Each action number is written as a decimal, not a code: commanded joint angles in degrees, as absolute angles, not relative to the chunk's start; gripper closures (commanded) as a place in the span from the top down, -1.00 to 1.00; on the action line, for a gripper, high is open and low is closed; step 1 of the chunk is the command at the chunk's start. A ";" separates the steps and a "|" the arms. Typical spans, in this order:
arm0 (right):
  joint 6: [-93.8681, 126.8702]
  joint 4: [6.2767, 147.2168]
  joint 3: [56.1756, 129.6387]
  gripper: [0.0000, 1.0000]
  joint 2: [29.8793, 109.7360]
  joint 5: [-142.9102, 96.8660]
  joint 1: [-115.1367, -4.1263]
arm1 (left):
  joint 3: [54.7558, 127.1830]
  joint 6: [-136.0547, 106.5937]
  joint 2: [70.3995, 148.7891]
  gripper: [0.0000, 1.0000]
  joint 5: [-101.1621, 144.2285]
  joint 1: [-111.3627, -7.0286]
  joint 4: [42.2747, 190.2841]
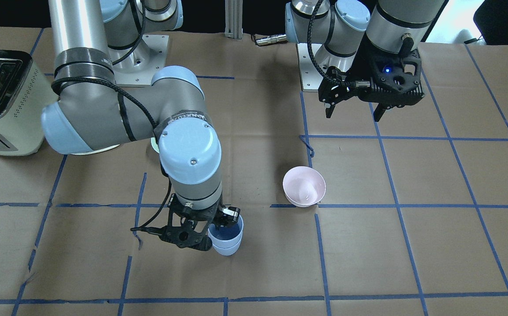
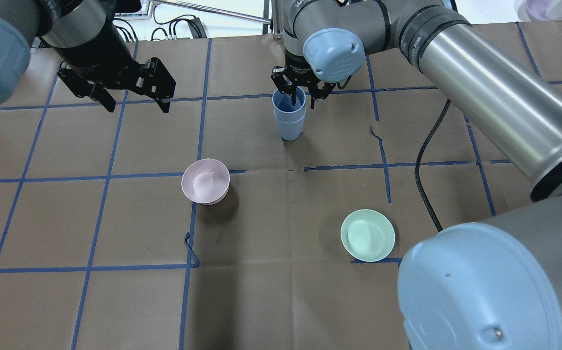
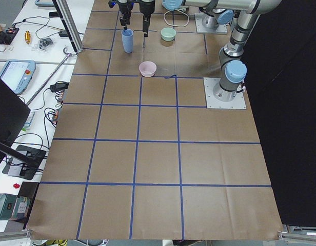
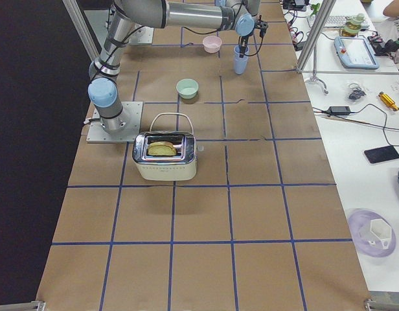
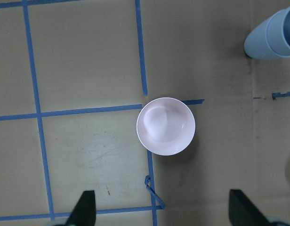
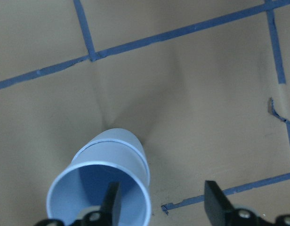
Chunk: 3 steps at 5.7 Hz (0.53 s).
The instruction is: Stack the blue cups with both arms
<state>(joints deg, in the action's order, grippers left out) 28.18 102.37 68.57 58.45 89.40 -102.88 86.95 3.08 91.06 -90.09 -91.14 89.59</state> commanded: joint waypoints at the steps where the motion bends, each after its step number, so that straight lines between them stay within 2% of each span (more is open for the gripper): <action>1: 19.65 90.89 68.55 1.00 65.00 89.82 -98.81 | 86.92 3.08 91.23 0.98 -90.09 -91.14 89.56; 2: 15.95 82.35 68.99 0.99 69.56 89.91 -96.70 | 86.75 3.08 91.67 0.98 -90.00 -91.14 89.56; 3: 10.95 77.57 73.08 0.98 75.00 90.26 -93.98 | 86.75 3.08 91.67 0.98 -90.00 -91.14 89.56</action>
